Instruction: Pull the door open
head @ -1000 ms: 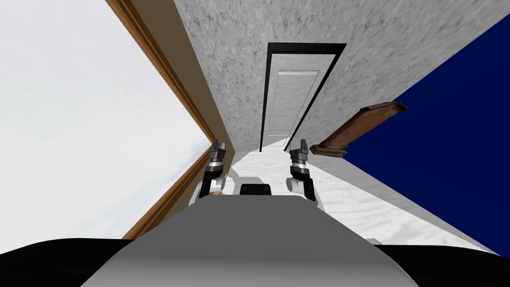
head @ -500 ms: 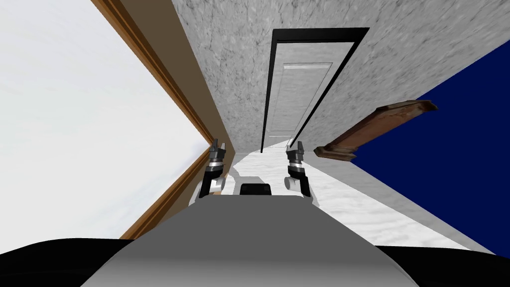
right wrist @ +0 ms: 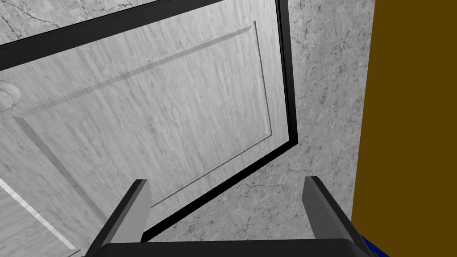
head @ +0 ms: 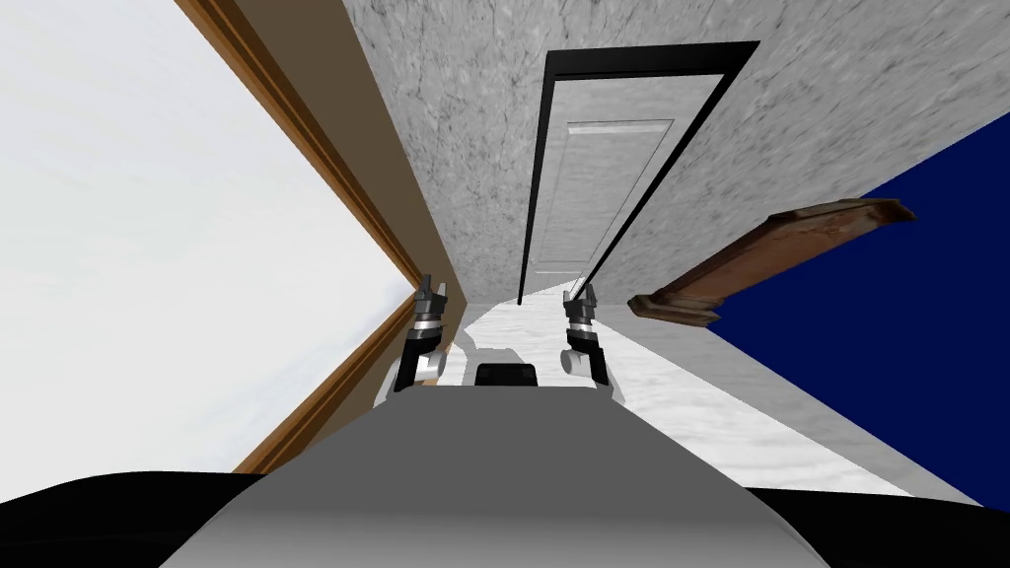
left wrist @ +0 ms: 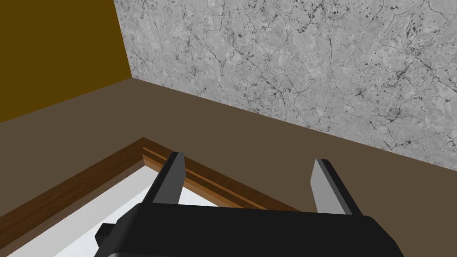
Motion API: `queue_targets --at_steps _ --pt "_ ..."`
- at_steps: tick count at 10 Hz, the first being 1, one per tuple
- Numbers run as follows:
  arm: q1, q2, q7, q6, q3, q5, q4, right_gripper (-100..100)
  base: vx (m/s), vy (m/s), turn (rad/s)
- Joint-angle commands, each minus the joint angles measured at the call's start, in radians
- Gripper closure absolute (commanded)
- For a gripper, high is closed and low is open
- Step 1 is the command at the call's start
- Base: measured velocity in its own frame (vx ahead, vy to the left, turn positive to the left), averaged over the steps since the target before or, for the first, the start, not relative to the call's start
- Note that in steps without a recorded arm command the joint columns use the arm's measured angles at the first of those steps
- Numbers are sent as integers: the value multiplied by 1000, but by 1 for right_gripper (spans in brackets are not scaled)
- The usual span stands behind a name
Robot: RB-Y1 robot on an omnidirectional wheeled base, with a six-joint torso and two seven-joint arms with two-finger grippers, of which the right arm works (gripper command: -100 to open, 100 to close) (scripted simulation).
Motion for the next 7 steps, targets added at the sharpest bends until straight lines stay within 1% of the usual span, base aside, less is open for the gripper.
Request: queue_targets --at_steps 1,7 --pt "-14 -3 -34 -6 4 -13 33 -100 90 -25 61" --pt "-64 -24 -169 -45 17 -70 177 -100 94 -25 69"
